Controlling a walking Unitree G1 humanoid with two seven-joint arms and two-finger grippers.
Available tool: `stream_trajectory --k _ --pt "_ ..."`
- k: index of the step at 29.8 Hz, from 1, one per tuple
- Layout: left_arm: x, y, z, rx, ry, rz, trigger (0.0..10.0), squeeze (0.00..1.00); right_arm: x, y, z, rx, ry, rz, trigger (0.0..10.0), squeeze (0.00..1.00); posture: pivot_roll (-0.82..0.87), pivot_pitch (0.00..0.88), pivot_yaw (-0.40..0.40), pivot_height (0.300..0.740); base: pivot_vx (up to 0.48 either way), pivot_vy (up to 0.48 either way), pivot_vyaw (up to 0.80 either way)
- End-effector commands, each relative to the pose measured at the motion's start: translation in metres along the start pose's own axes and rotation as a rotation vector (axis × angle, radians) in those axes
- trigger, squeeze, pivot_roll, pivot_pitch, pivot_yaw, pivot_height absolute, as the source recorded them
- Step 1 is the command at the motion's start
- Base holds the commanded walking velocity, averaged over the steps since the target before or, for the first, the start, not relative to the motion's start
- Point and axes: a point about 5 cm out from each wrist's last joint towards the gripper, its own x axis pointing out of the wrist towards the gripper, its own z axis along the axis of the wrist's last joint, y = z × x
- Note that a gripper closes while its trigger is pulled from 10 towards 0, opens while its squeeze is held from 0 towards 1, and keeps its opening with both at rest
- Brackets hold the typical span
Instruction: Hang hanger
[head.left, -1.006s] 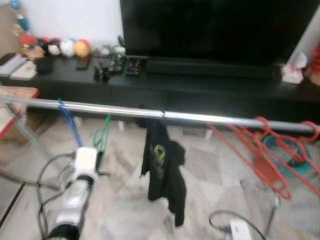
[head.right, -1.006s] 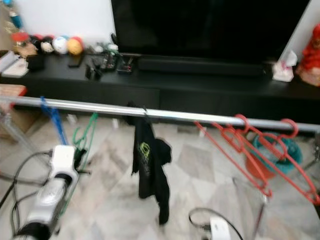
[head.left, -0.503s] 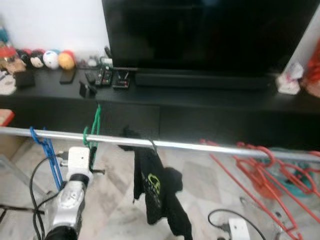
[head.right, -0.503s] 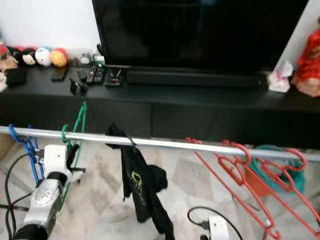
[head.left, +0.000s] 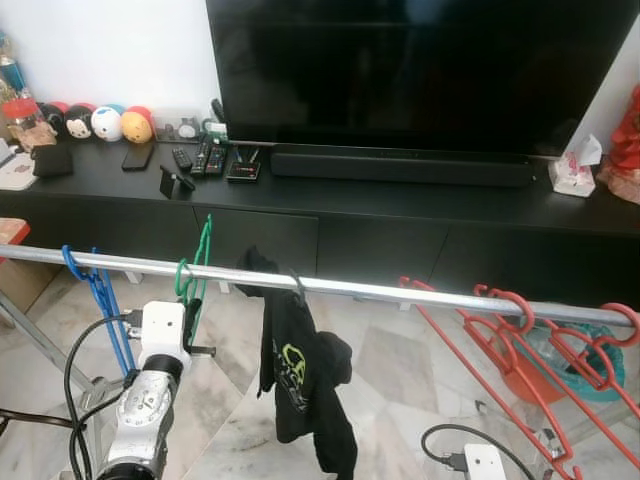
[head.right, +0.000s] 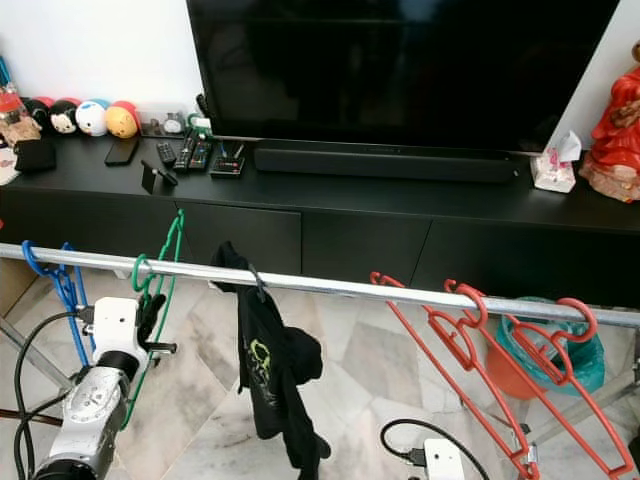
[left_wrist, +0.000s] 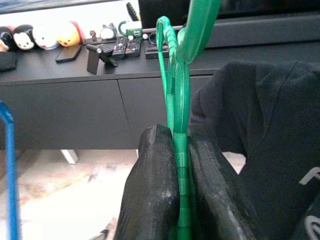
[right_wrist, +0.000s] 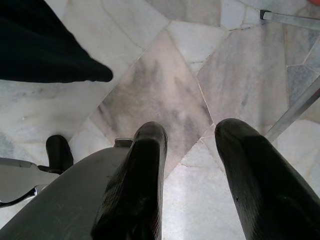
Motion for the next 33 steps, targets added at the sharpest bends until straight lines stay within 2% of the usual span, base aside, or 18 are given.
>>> stream_trajectory --k 1,3,12,17,19,25,32,33 --pt "0.011 -0.002 0.014 -0.003 -0.046 -0.047 10.0 0.0 0.0 0.001 -0.001 -0.009 0.006 0.002 10.0 0.0 -0.09 0.0 -0.009 0.74 0.0 0.0 0.0" --pt "0.016 -0.005 0.015 0.014 -0.028 -0.08 10.0 0.0 0.0 0.001 -0.001 -0.009 0.007 0.002 10.0 0.0 -0.09 0.0 -0.01 0.74 0.0 0.0 0.0" --pt "0.027 -0.01 0.012 0.047 0.06 -0.097 10.0 0.0 0.0 0.001 -0.002 -0.006 0.009 0.006 10.0 0.0 -0.1 0.0 -0.004 0.74 0.0 0.0 0.0" --pt "0.032 -0.01 0.009 0.058 0.115 -0.071 10.0 0.0 0.0 0.001 -0.002 -0.006 0.011 0.005 10.0 0.0 -0.1 0.0 -0.007 0.74 0.0 0.0 0.0" --pt "0.032 -0.01 0.007 0.042 0.12 -0.068 10.0 0.0 0.0 0.001 -0.002 -0.007 0.012 0.006 10.0 0.0 -0.1 0.0 -0.007 0.74 0.0 0.0 0.0" --pt "0.024 -0.019 -0.009 0.067 0.209 -0.117 10.0 0.0 0.0 0.001 -0.003 -0.011 0.013 0.008 10.0 0.0 -0.1 0.0 -0.008 0.74 0.0 0.0 0.0" --pt "0.02 -0.017 -0.014 0.055 0.228 -0.116 10.0 0.0 0.0 0.001 -0.003 -0.01 0.014 0.009 10.0 0.0 -0.1 0.0 -0.008 0.74 0.0 0.0 0.0" --pt "0.02 -0.016 -0.014 0.053 0.227 -0.114 10.0 0.16 0.0 0.001 -0.003 -0.01 0.015 0.009 10.0 0.0 -0.1 0.0 -0.006 0.74 0.0 0.0 0.0"
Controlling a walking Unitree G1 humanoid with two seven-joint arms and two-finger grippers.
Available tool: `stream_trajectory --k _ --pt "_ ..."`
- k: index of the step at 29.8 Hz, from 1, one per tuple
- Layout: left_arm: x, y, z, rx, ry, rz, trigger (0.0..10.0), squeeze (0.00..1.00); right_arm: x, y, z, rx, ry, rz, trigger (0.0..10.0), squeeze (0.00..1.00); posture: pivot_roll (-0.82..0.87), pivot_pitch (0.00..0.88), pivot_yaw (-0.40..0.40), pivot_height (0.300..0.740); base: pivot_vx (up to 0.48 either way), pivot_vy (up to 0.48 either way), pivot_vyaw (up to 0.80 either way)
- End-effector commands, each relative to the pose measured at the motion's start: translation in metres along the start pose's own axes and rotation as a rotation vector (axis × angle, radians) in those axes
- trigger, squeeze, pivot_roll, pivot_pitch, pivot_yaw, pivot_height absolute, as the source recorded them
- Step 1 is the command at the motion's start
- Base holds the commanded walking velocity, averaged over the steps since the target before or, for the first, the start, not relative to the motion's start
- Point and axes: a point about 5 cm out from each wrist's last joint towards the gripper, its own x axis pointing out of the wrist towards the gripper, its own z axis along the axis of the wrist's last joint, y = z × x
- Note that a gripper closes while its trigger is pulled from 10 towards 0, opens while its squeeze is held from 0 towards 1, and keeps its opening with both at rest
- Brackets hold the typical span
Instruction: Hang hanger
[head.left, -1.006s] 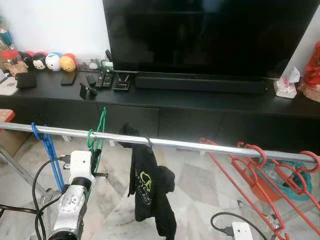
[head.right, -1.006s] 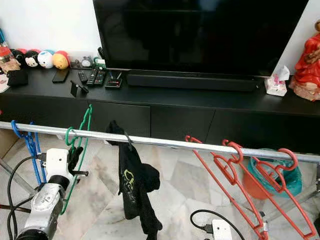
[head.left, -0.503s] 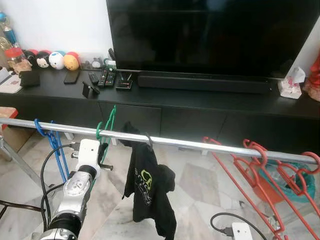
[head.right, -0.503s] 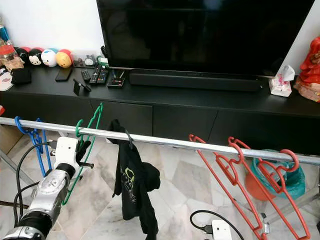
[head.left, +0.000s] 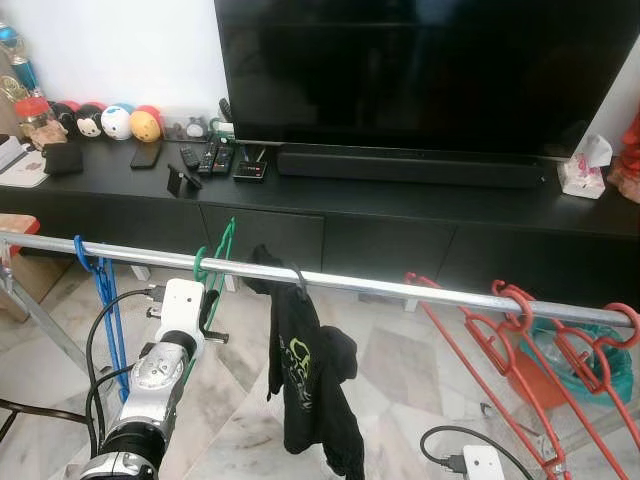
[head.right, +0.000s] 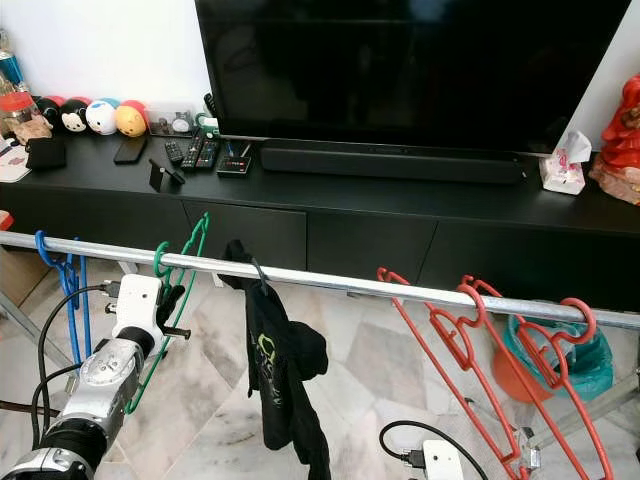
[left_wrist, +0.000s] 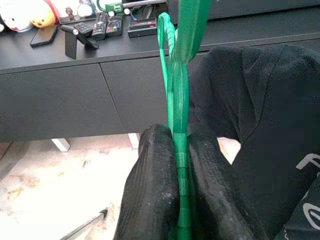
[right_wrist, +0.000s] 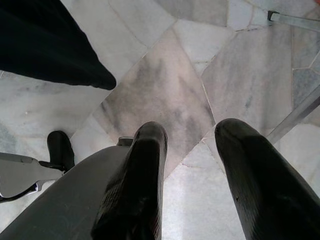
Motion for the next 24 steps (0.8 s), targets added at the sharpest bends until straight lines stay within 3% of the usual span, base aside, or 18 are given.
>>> stream_trajectory --k 1,2,3,4,14,24 --pt "-0.008 -0.004 -0.02 -0.001 0.099 -0.023 10.0 0.37 0.0 0.0 -0.001 -0.003 0.009 0.002 10.0 0.0 -0.1 0.0 -0.006 0.74 0.0 0.0 0.0" --pt "-0.008 -0.004 -0.02 -0.003 0.098 -0.021 10.0 0.46 0.0 0.0 -0.001 -0.003 0.009 0.002 10.0 0.0 -0.1 0.0 -0.006 0.74 0.0 0.0 0.0" --pt "-0.008 -0.003 -0.02 -0.005 0.094 -0.016 10.0 0.72 0.0 0.0 -0.001 -0.003 0.009 0.002 10.0 0.0 -0.1 0.0 -0.006 0.74 0.0 0.0 0.0" --pt "-0.008 -0.003 -0.02 -0.006 0.092 -0.01 10.0 0.77 0.0 0.0 -0.001 -0.003 0.009 0.002 10.0 0.0 -0.1 0.0 -0.006 0.74 0.0 0.0 0.0" --pt "-0.01 0.0 -0.015 -0.016 0.047 0.017 10.0 0.78 0.0 0.0 0.0 -0.002 0.007 0.001 10.0 0.0 -0.1 0.0 -0.006 0.74 0.0 0.0 0.0" --pt "-0.02 0.011 -0.004 -0.02 -0.059 0.051 10.0 0.78 0.0 0.0 0.0 -0.003 0.005 0.002 10.0 0.0 -0.09 0.0 -0.005 0.74 0.0 0.0 0.0"
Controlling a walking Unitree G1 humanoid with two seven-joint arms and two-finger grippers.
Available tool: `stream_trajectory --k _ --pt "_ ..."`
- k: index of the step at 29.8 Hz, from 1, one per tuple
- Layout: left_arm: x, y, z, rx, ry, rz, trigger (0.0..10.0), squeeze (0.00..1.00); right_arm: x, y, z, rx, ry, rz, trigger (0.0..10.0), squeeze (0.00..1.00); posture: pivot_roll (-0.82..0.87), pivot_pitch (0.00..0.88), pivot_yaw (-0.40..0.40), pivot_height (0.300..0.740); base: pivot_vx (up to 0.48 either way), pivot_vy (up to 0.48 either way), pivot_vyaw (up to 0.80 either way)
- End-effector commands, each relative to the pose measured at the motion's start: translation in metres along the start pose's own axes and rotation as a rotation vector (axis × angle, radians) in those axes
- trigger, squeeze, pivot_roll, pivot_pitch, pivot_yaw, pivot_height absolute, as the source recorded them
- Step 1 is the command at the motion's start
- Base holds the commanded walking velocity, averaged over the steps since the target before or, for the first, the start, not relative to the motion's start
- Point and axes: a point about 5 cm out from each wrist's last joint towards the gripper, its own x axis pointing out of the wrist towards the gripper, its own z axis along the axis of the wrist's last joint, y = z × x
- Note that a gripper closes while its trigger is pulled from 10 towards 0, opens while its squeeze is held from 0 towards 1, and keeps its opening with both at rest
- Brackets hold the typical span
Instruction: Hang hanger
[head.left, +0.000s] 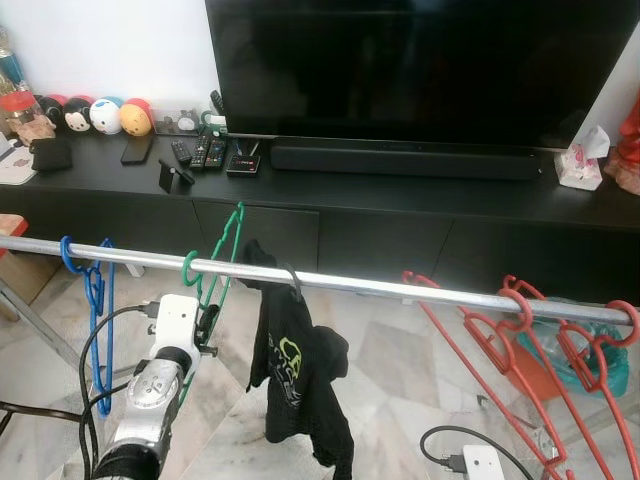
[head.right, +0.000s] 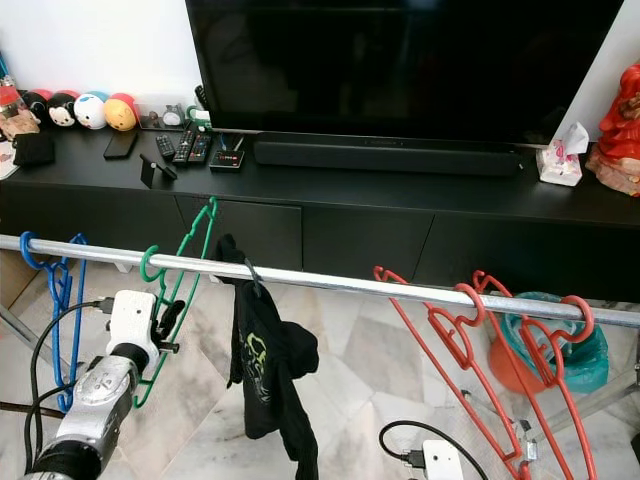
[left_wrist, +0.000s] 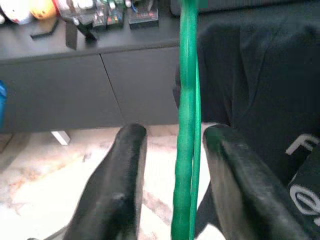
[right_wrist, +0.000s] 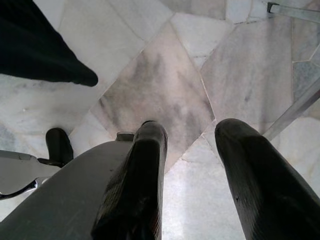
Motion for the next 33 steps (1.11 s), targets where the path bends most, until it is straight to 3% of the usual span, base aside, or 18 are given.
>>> stream_trajectory --k 1,6,11,17,21,26,28,33 --pt "-0.004 0.005 0.008 0.006 -0.054 0.003 10.0 0.79 0.0 0.0 0.0 -0.002 0.004 0.001 10.0 0.0 -0.09 0.0 -0.005 0.74 0.0 0.0 0.0" --pt "-0.018 0.01 0.011 0.029 -0.083 -0.005 10.0 1.0 0.0 0.0 0.0 -0.004 0.004 0.002 10.0 0.0 -0.08 0.0 -0.006 0.74 0.0 0.0 0.0" --pt "-0.028 0.012 0.016 0.047 -0.113 -0.011 10.0 1.0 0.0 -0.001 0.001 -0.005 0.005 0.002 10.0 0.0 -0.08 0.0 -0.006 0.74 0.0 0.0 0.0" --pt "-0.044 0.022 0.029 0.104 -0.166 -0.015 10.0 1.0 0.0 -0.001 0.001 -0.008 0.004 0.001 10.0 0.0 -0.07 0.0 -0.009 0.74 0.0 0.0 0.0" --pt "-0.058 0.031 0.031 0.091 -0.149 -0.016 10.0 1.0 0.0 -0.001 0.002 -0.009 0.004 0.002 10.0 0.0 -0.06 0.0 -0.008 0.74 0.0 0.0 0.0" --pt "-0.082 0.04 0.016 0.09 -0.074 0.021 10.0 1.0 0.0 -0.001 0.002 -0.006 0.003 0.0 10.0 0.0 -0.07 0.0 -0.005 0.74 0.0 0.0 0.0" --pt "-0.098 0.046 0.002 0.072 -0.01 0.067 10.0 1.0 0.0 -0.001 0.002 -0.007 0.003 -0.001 10.0 0.0 -0.06 0.0 -0.005 0.74 0.0 0.0 0.0" --pt "-0.119 0.049 -0.026 0.06 0.099 0.097 10.0 1.0 0.0 -0.001 0.002 -0.009 0.004 0.0 10.0 0.0 -0.06 0.0 -0.006 0.74 0.0 0.0 0.0"
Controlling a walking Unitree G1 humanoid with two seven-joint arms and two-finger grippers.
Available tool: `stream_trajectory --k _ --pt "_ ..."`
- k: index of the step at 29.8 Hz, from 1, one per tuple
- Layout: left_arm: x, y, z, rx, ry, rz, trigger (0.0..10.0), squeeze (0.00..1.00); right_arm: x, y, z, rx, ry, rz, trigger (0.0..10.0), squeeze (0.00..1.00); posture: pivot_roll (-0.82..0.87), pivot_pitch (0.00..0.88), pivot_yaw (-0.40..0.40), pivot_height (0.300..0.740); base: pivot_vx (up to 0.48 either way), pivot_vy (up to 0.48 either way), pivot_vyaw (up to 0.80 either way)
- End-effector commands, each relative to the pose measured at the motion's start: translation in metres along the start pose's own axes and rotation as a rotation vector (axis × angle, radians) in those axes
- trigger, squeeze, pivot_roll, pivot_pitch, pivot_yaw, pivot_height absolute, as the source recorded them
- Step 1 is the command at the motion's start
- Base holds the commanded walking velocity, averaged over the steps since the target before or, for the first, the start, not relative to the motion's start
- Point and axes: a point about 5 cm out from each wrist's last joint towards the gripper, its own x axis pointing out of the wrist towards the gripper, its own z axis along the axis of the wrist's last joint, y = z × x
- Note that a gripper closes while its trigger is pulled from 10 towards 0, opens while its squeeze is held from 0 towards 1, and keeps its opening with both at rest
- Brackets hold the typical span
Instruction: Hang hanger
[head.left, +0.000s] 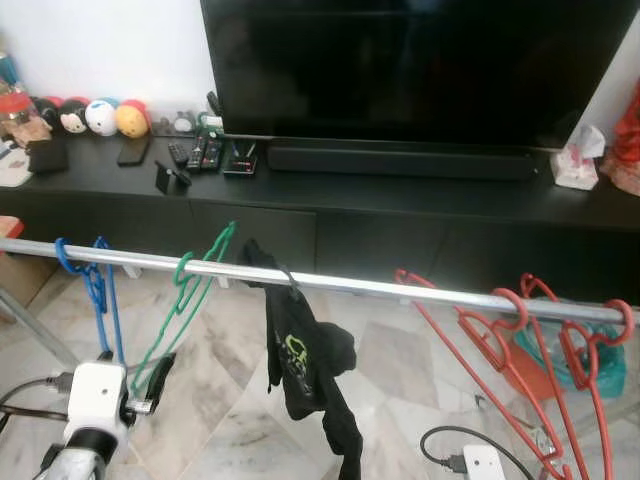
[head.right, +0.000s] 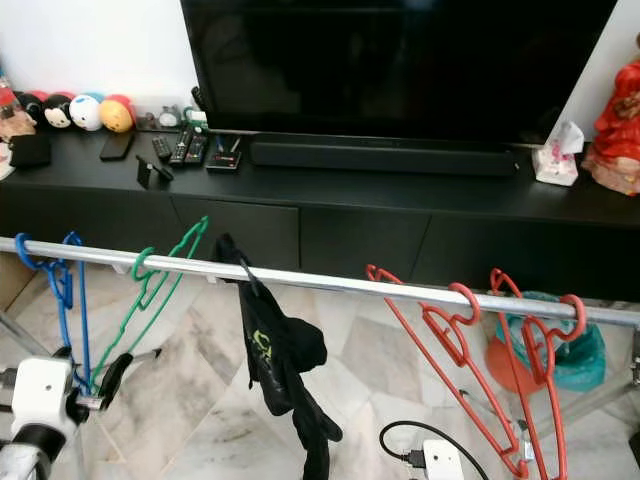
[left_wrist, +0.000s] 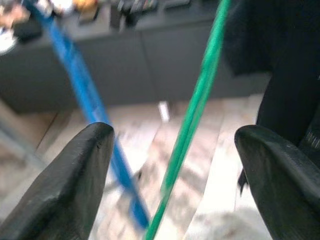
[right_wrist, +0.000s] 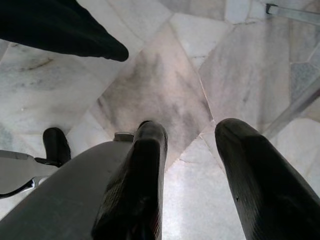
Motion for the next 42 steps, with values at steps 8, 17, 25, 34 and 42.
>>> stream_trajectory --k 8,17,25,34,42 --pt "-0.027 0.001 -0.033 -0.046 0.157 -0.01 10.0 1.0 0.0 0.0 0.0 -0.004 0.004 0.001 10.0 0.0 -0.05 0.0 -0.006 0.74 0.0 0.0 0.0" --pt "-0.043 -0.016 -0.089 -0.066 0.428 -0.106 10.0 0.39 0.0 0.001 0.0 -0.003 0.006 0.003 10.0 0.0 -0.05 0.0 -0.002 0.74 0.0 0.0 0.0" --pt "-0.026 -0.03 -0.109 -0.058 0.553 -0.111 10.0 0.0 0.0 0.001 -0.001 -0.001 0.007 0.003 10.0 0.0 -0.06 0.0 -0.001 0.74 0.0 0.0 0.0" --pt "-0.015 -0.038 -0.13 -0.088 0.757 -0.052 10.0 0.0 0.0 0.001 -0.001 0.007 0.006 -0.001 10.0 0.0 -0.08 0.0 -0.002 0.74 0.0 0.0 0.0" --pt "0.003 -0.046 -0.124 -0.098 0.759 -0.036 10.0 0.0 0.0 0.001 -0.003 -0.005 0.012 -0.002 10.0 0.0 -0.1 0.0 -0.007 0.74 0.0 0.0 0.0"
